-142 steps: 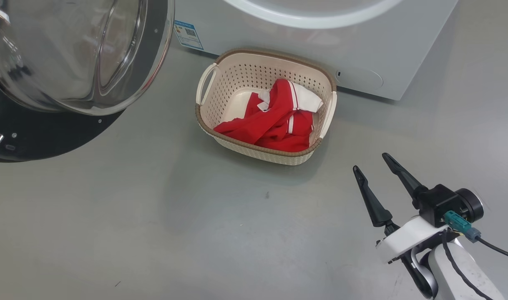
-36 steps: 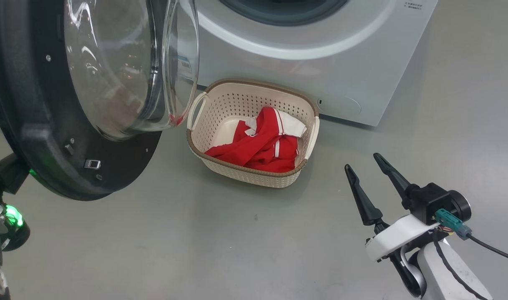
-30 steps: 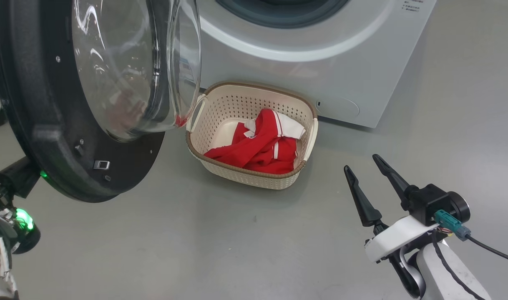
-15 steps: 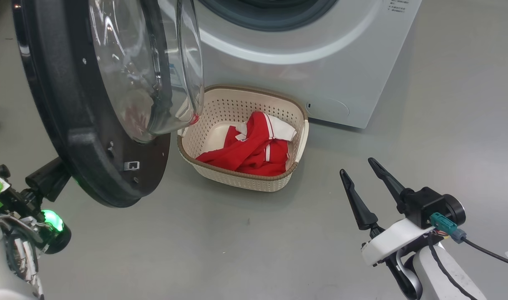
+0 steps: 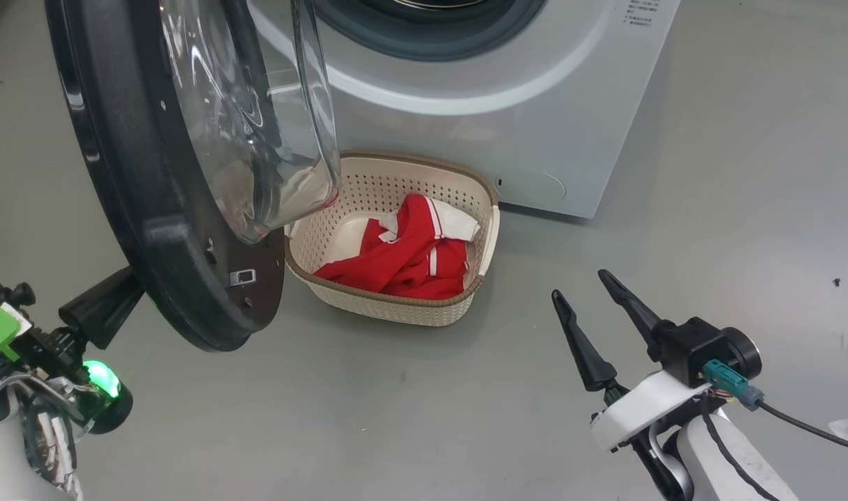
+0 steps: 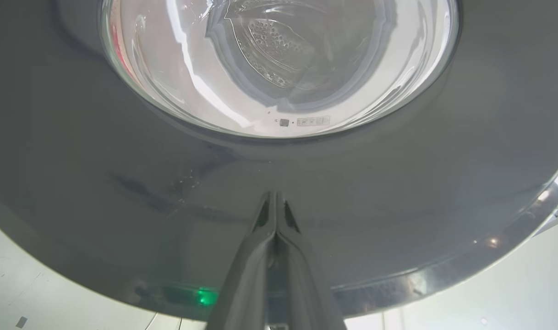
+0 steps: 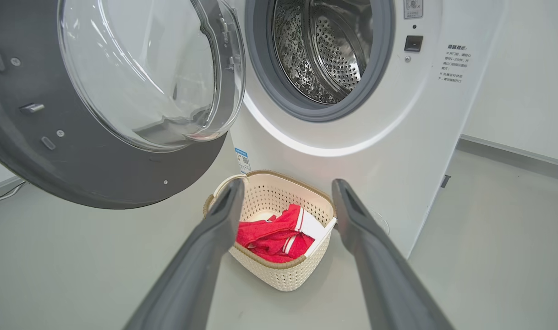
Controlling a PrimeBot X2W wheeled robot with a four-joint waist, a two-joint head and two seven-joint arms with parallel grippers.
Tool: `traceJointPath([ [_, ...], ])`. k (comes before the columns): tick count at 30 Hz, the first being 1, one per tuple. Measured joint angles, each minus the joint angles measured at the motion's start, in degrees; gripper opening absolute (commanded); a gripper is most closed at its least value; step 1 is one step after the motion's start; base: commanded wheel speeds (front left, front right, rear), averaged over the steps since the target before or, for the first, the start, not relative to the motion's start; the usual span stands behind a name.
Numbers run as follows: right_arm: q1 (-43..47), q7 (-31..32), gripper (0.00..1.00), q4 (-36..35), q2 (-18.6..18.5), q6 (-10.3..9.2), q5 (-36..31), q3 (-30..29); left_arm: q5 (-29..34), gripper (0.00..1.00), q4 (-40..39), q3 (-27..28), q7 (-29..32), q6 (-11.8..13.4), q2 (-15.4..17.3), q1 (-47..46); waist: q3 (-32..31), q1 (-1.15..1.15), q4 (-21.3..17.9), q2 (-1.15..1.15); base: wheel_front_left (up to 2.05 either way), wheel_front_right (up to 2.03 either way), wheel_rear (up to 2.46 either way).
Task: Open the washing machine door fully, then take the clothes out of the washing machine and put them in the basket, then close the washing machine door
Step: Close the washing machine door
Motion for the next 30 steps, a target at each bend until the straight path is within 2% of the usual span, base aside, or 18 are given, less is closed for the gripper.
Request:
traceJointPath([
  [16,0.1,0.0,1.00,-0.1,0.2,0.00,0.0,-1.5,-2.1,0.00,-2.9,-2.9,-0.6,1.4,-0.2,2.1,0.7,0.00,-2.7,0.00,0.00,0.00,0.00],
  [21,0.1,0.0,1.00,-0.1,0.2,0.01,0.0,-1.9,-2.4,0.00,-4.3,-4.0,-2.8,0.3,-0.3,3.1,0.8,0.00,-2.8,0.00,0.00,0.00,0.00],
  [24,0.2,0.0,1.00,-0.1,0.2,0.00,0.0,-2.4,-0.6,0.00,-5.4,-4.2,-5.8,-1.1,-0.4,3.7,0.6,0.00,-2.6,0.00,0.00,0.00,0.00],
  [30,1.1,0.0,1.00,-0.1,0.3,0.00,0.0,-2.9,8.9,0.00,-9.7,-5.6,-13.2,-3.6,-0.5,6.9,0.1,0.00,-1.8,0.00,0.00,0.00,0.00],
])
